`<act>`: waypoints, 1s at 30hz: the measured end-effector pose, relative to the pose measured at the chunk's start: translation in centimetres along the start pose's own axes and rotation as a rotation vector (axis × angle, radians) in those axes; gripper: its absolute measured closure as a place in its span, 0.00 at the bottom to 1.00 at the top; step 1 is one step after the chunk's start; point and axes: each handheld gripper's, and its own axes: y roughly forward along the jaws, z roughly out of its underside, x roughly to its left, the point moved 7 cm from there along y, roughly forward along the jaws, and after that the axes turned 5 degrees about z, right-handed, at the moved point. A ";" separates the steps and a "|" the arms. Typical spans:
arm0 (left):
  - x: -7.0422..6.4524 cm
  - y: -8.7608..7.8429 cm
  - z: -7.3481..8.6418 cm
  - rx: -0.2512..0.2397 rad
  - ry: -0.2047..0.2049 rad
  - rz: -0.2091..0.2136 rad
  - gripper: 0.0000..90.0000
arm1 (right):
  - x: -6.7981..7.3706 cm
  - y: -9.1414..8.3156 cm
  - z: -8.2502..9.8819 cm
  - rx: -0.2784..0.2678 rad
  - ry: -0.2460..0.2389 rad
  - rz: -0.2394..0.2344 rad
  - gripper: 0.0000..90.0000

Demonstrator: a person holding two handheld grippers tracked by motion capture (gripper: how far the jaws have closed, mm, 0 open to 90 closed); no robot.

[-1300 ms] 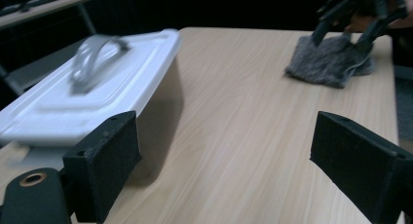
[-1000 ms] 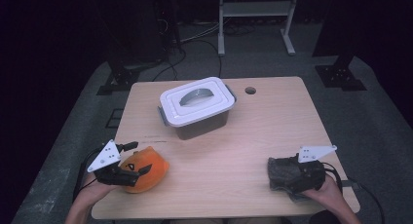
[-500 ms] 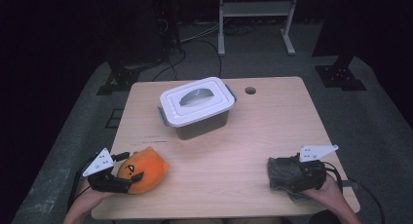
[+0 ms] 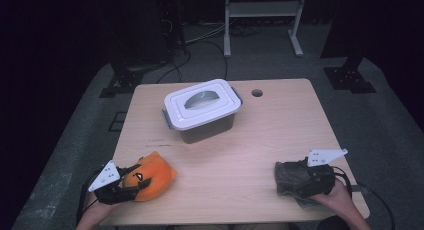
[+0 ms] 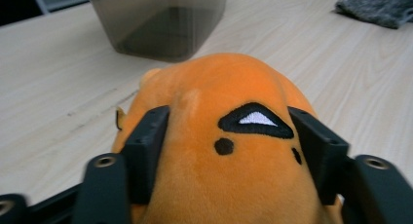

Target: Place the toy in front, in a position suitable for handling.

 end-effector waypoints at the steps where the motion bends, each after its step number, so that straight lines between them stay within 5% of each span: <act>1: -0.1 0.0 -0.4 0.002 0.021 -0.010 0.51 | 0.0 0.0 0.0 -0.001 0.000 0.001 0.24; 7: -0.5 0.2 -1.9 0.002 0.066 -0.008 0.55 | -0.1 -0.3 -0.1 -0.011 0.005 0.000 0.24; 15: -2.9 2.6 -6.4 -0.062 0.159 0.079 0.55 | -0.4 -0.6 -0.1 -0.029 0.012 0.005 0.24; 21: -5.8 6.6 -9.9 -0.100 0.212 0.179 0.55 | -0.7 -0.9 -0.1 -0.035 0.021 0.010 0.24; 30: -8.9 11.6 -12.1 -0.093 0.252 0.299 0.55 | -1.1 -1.3 0.1 -0.036 0.019 0.019 0.24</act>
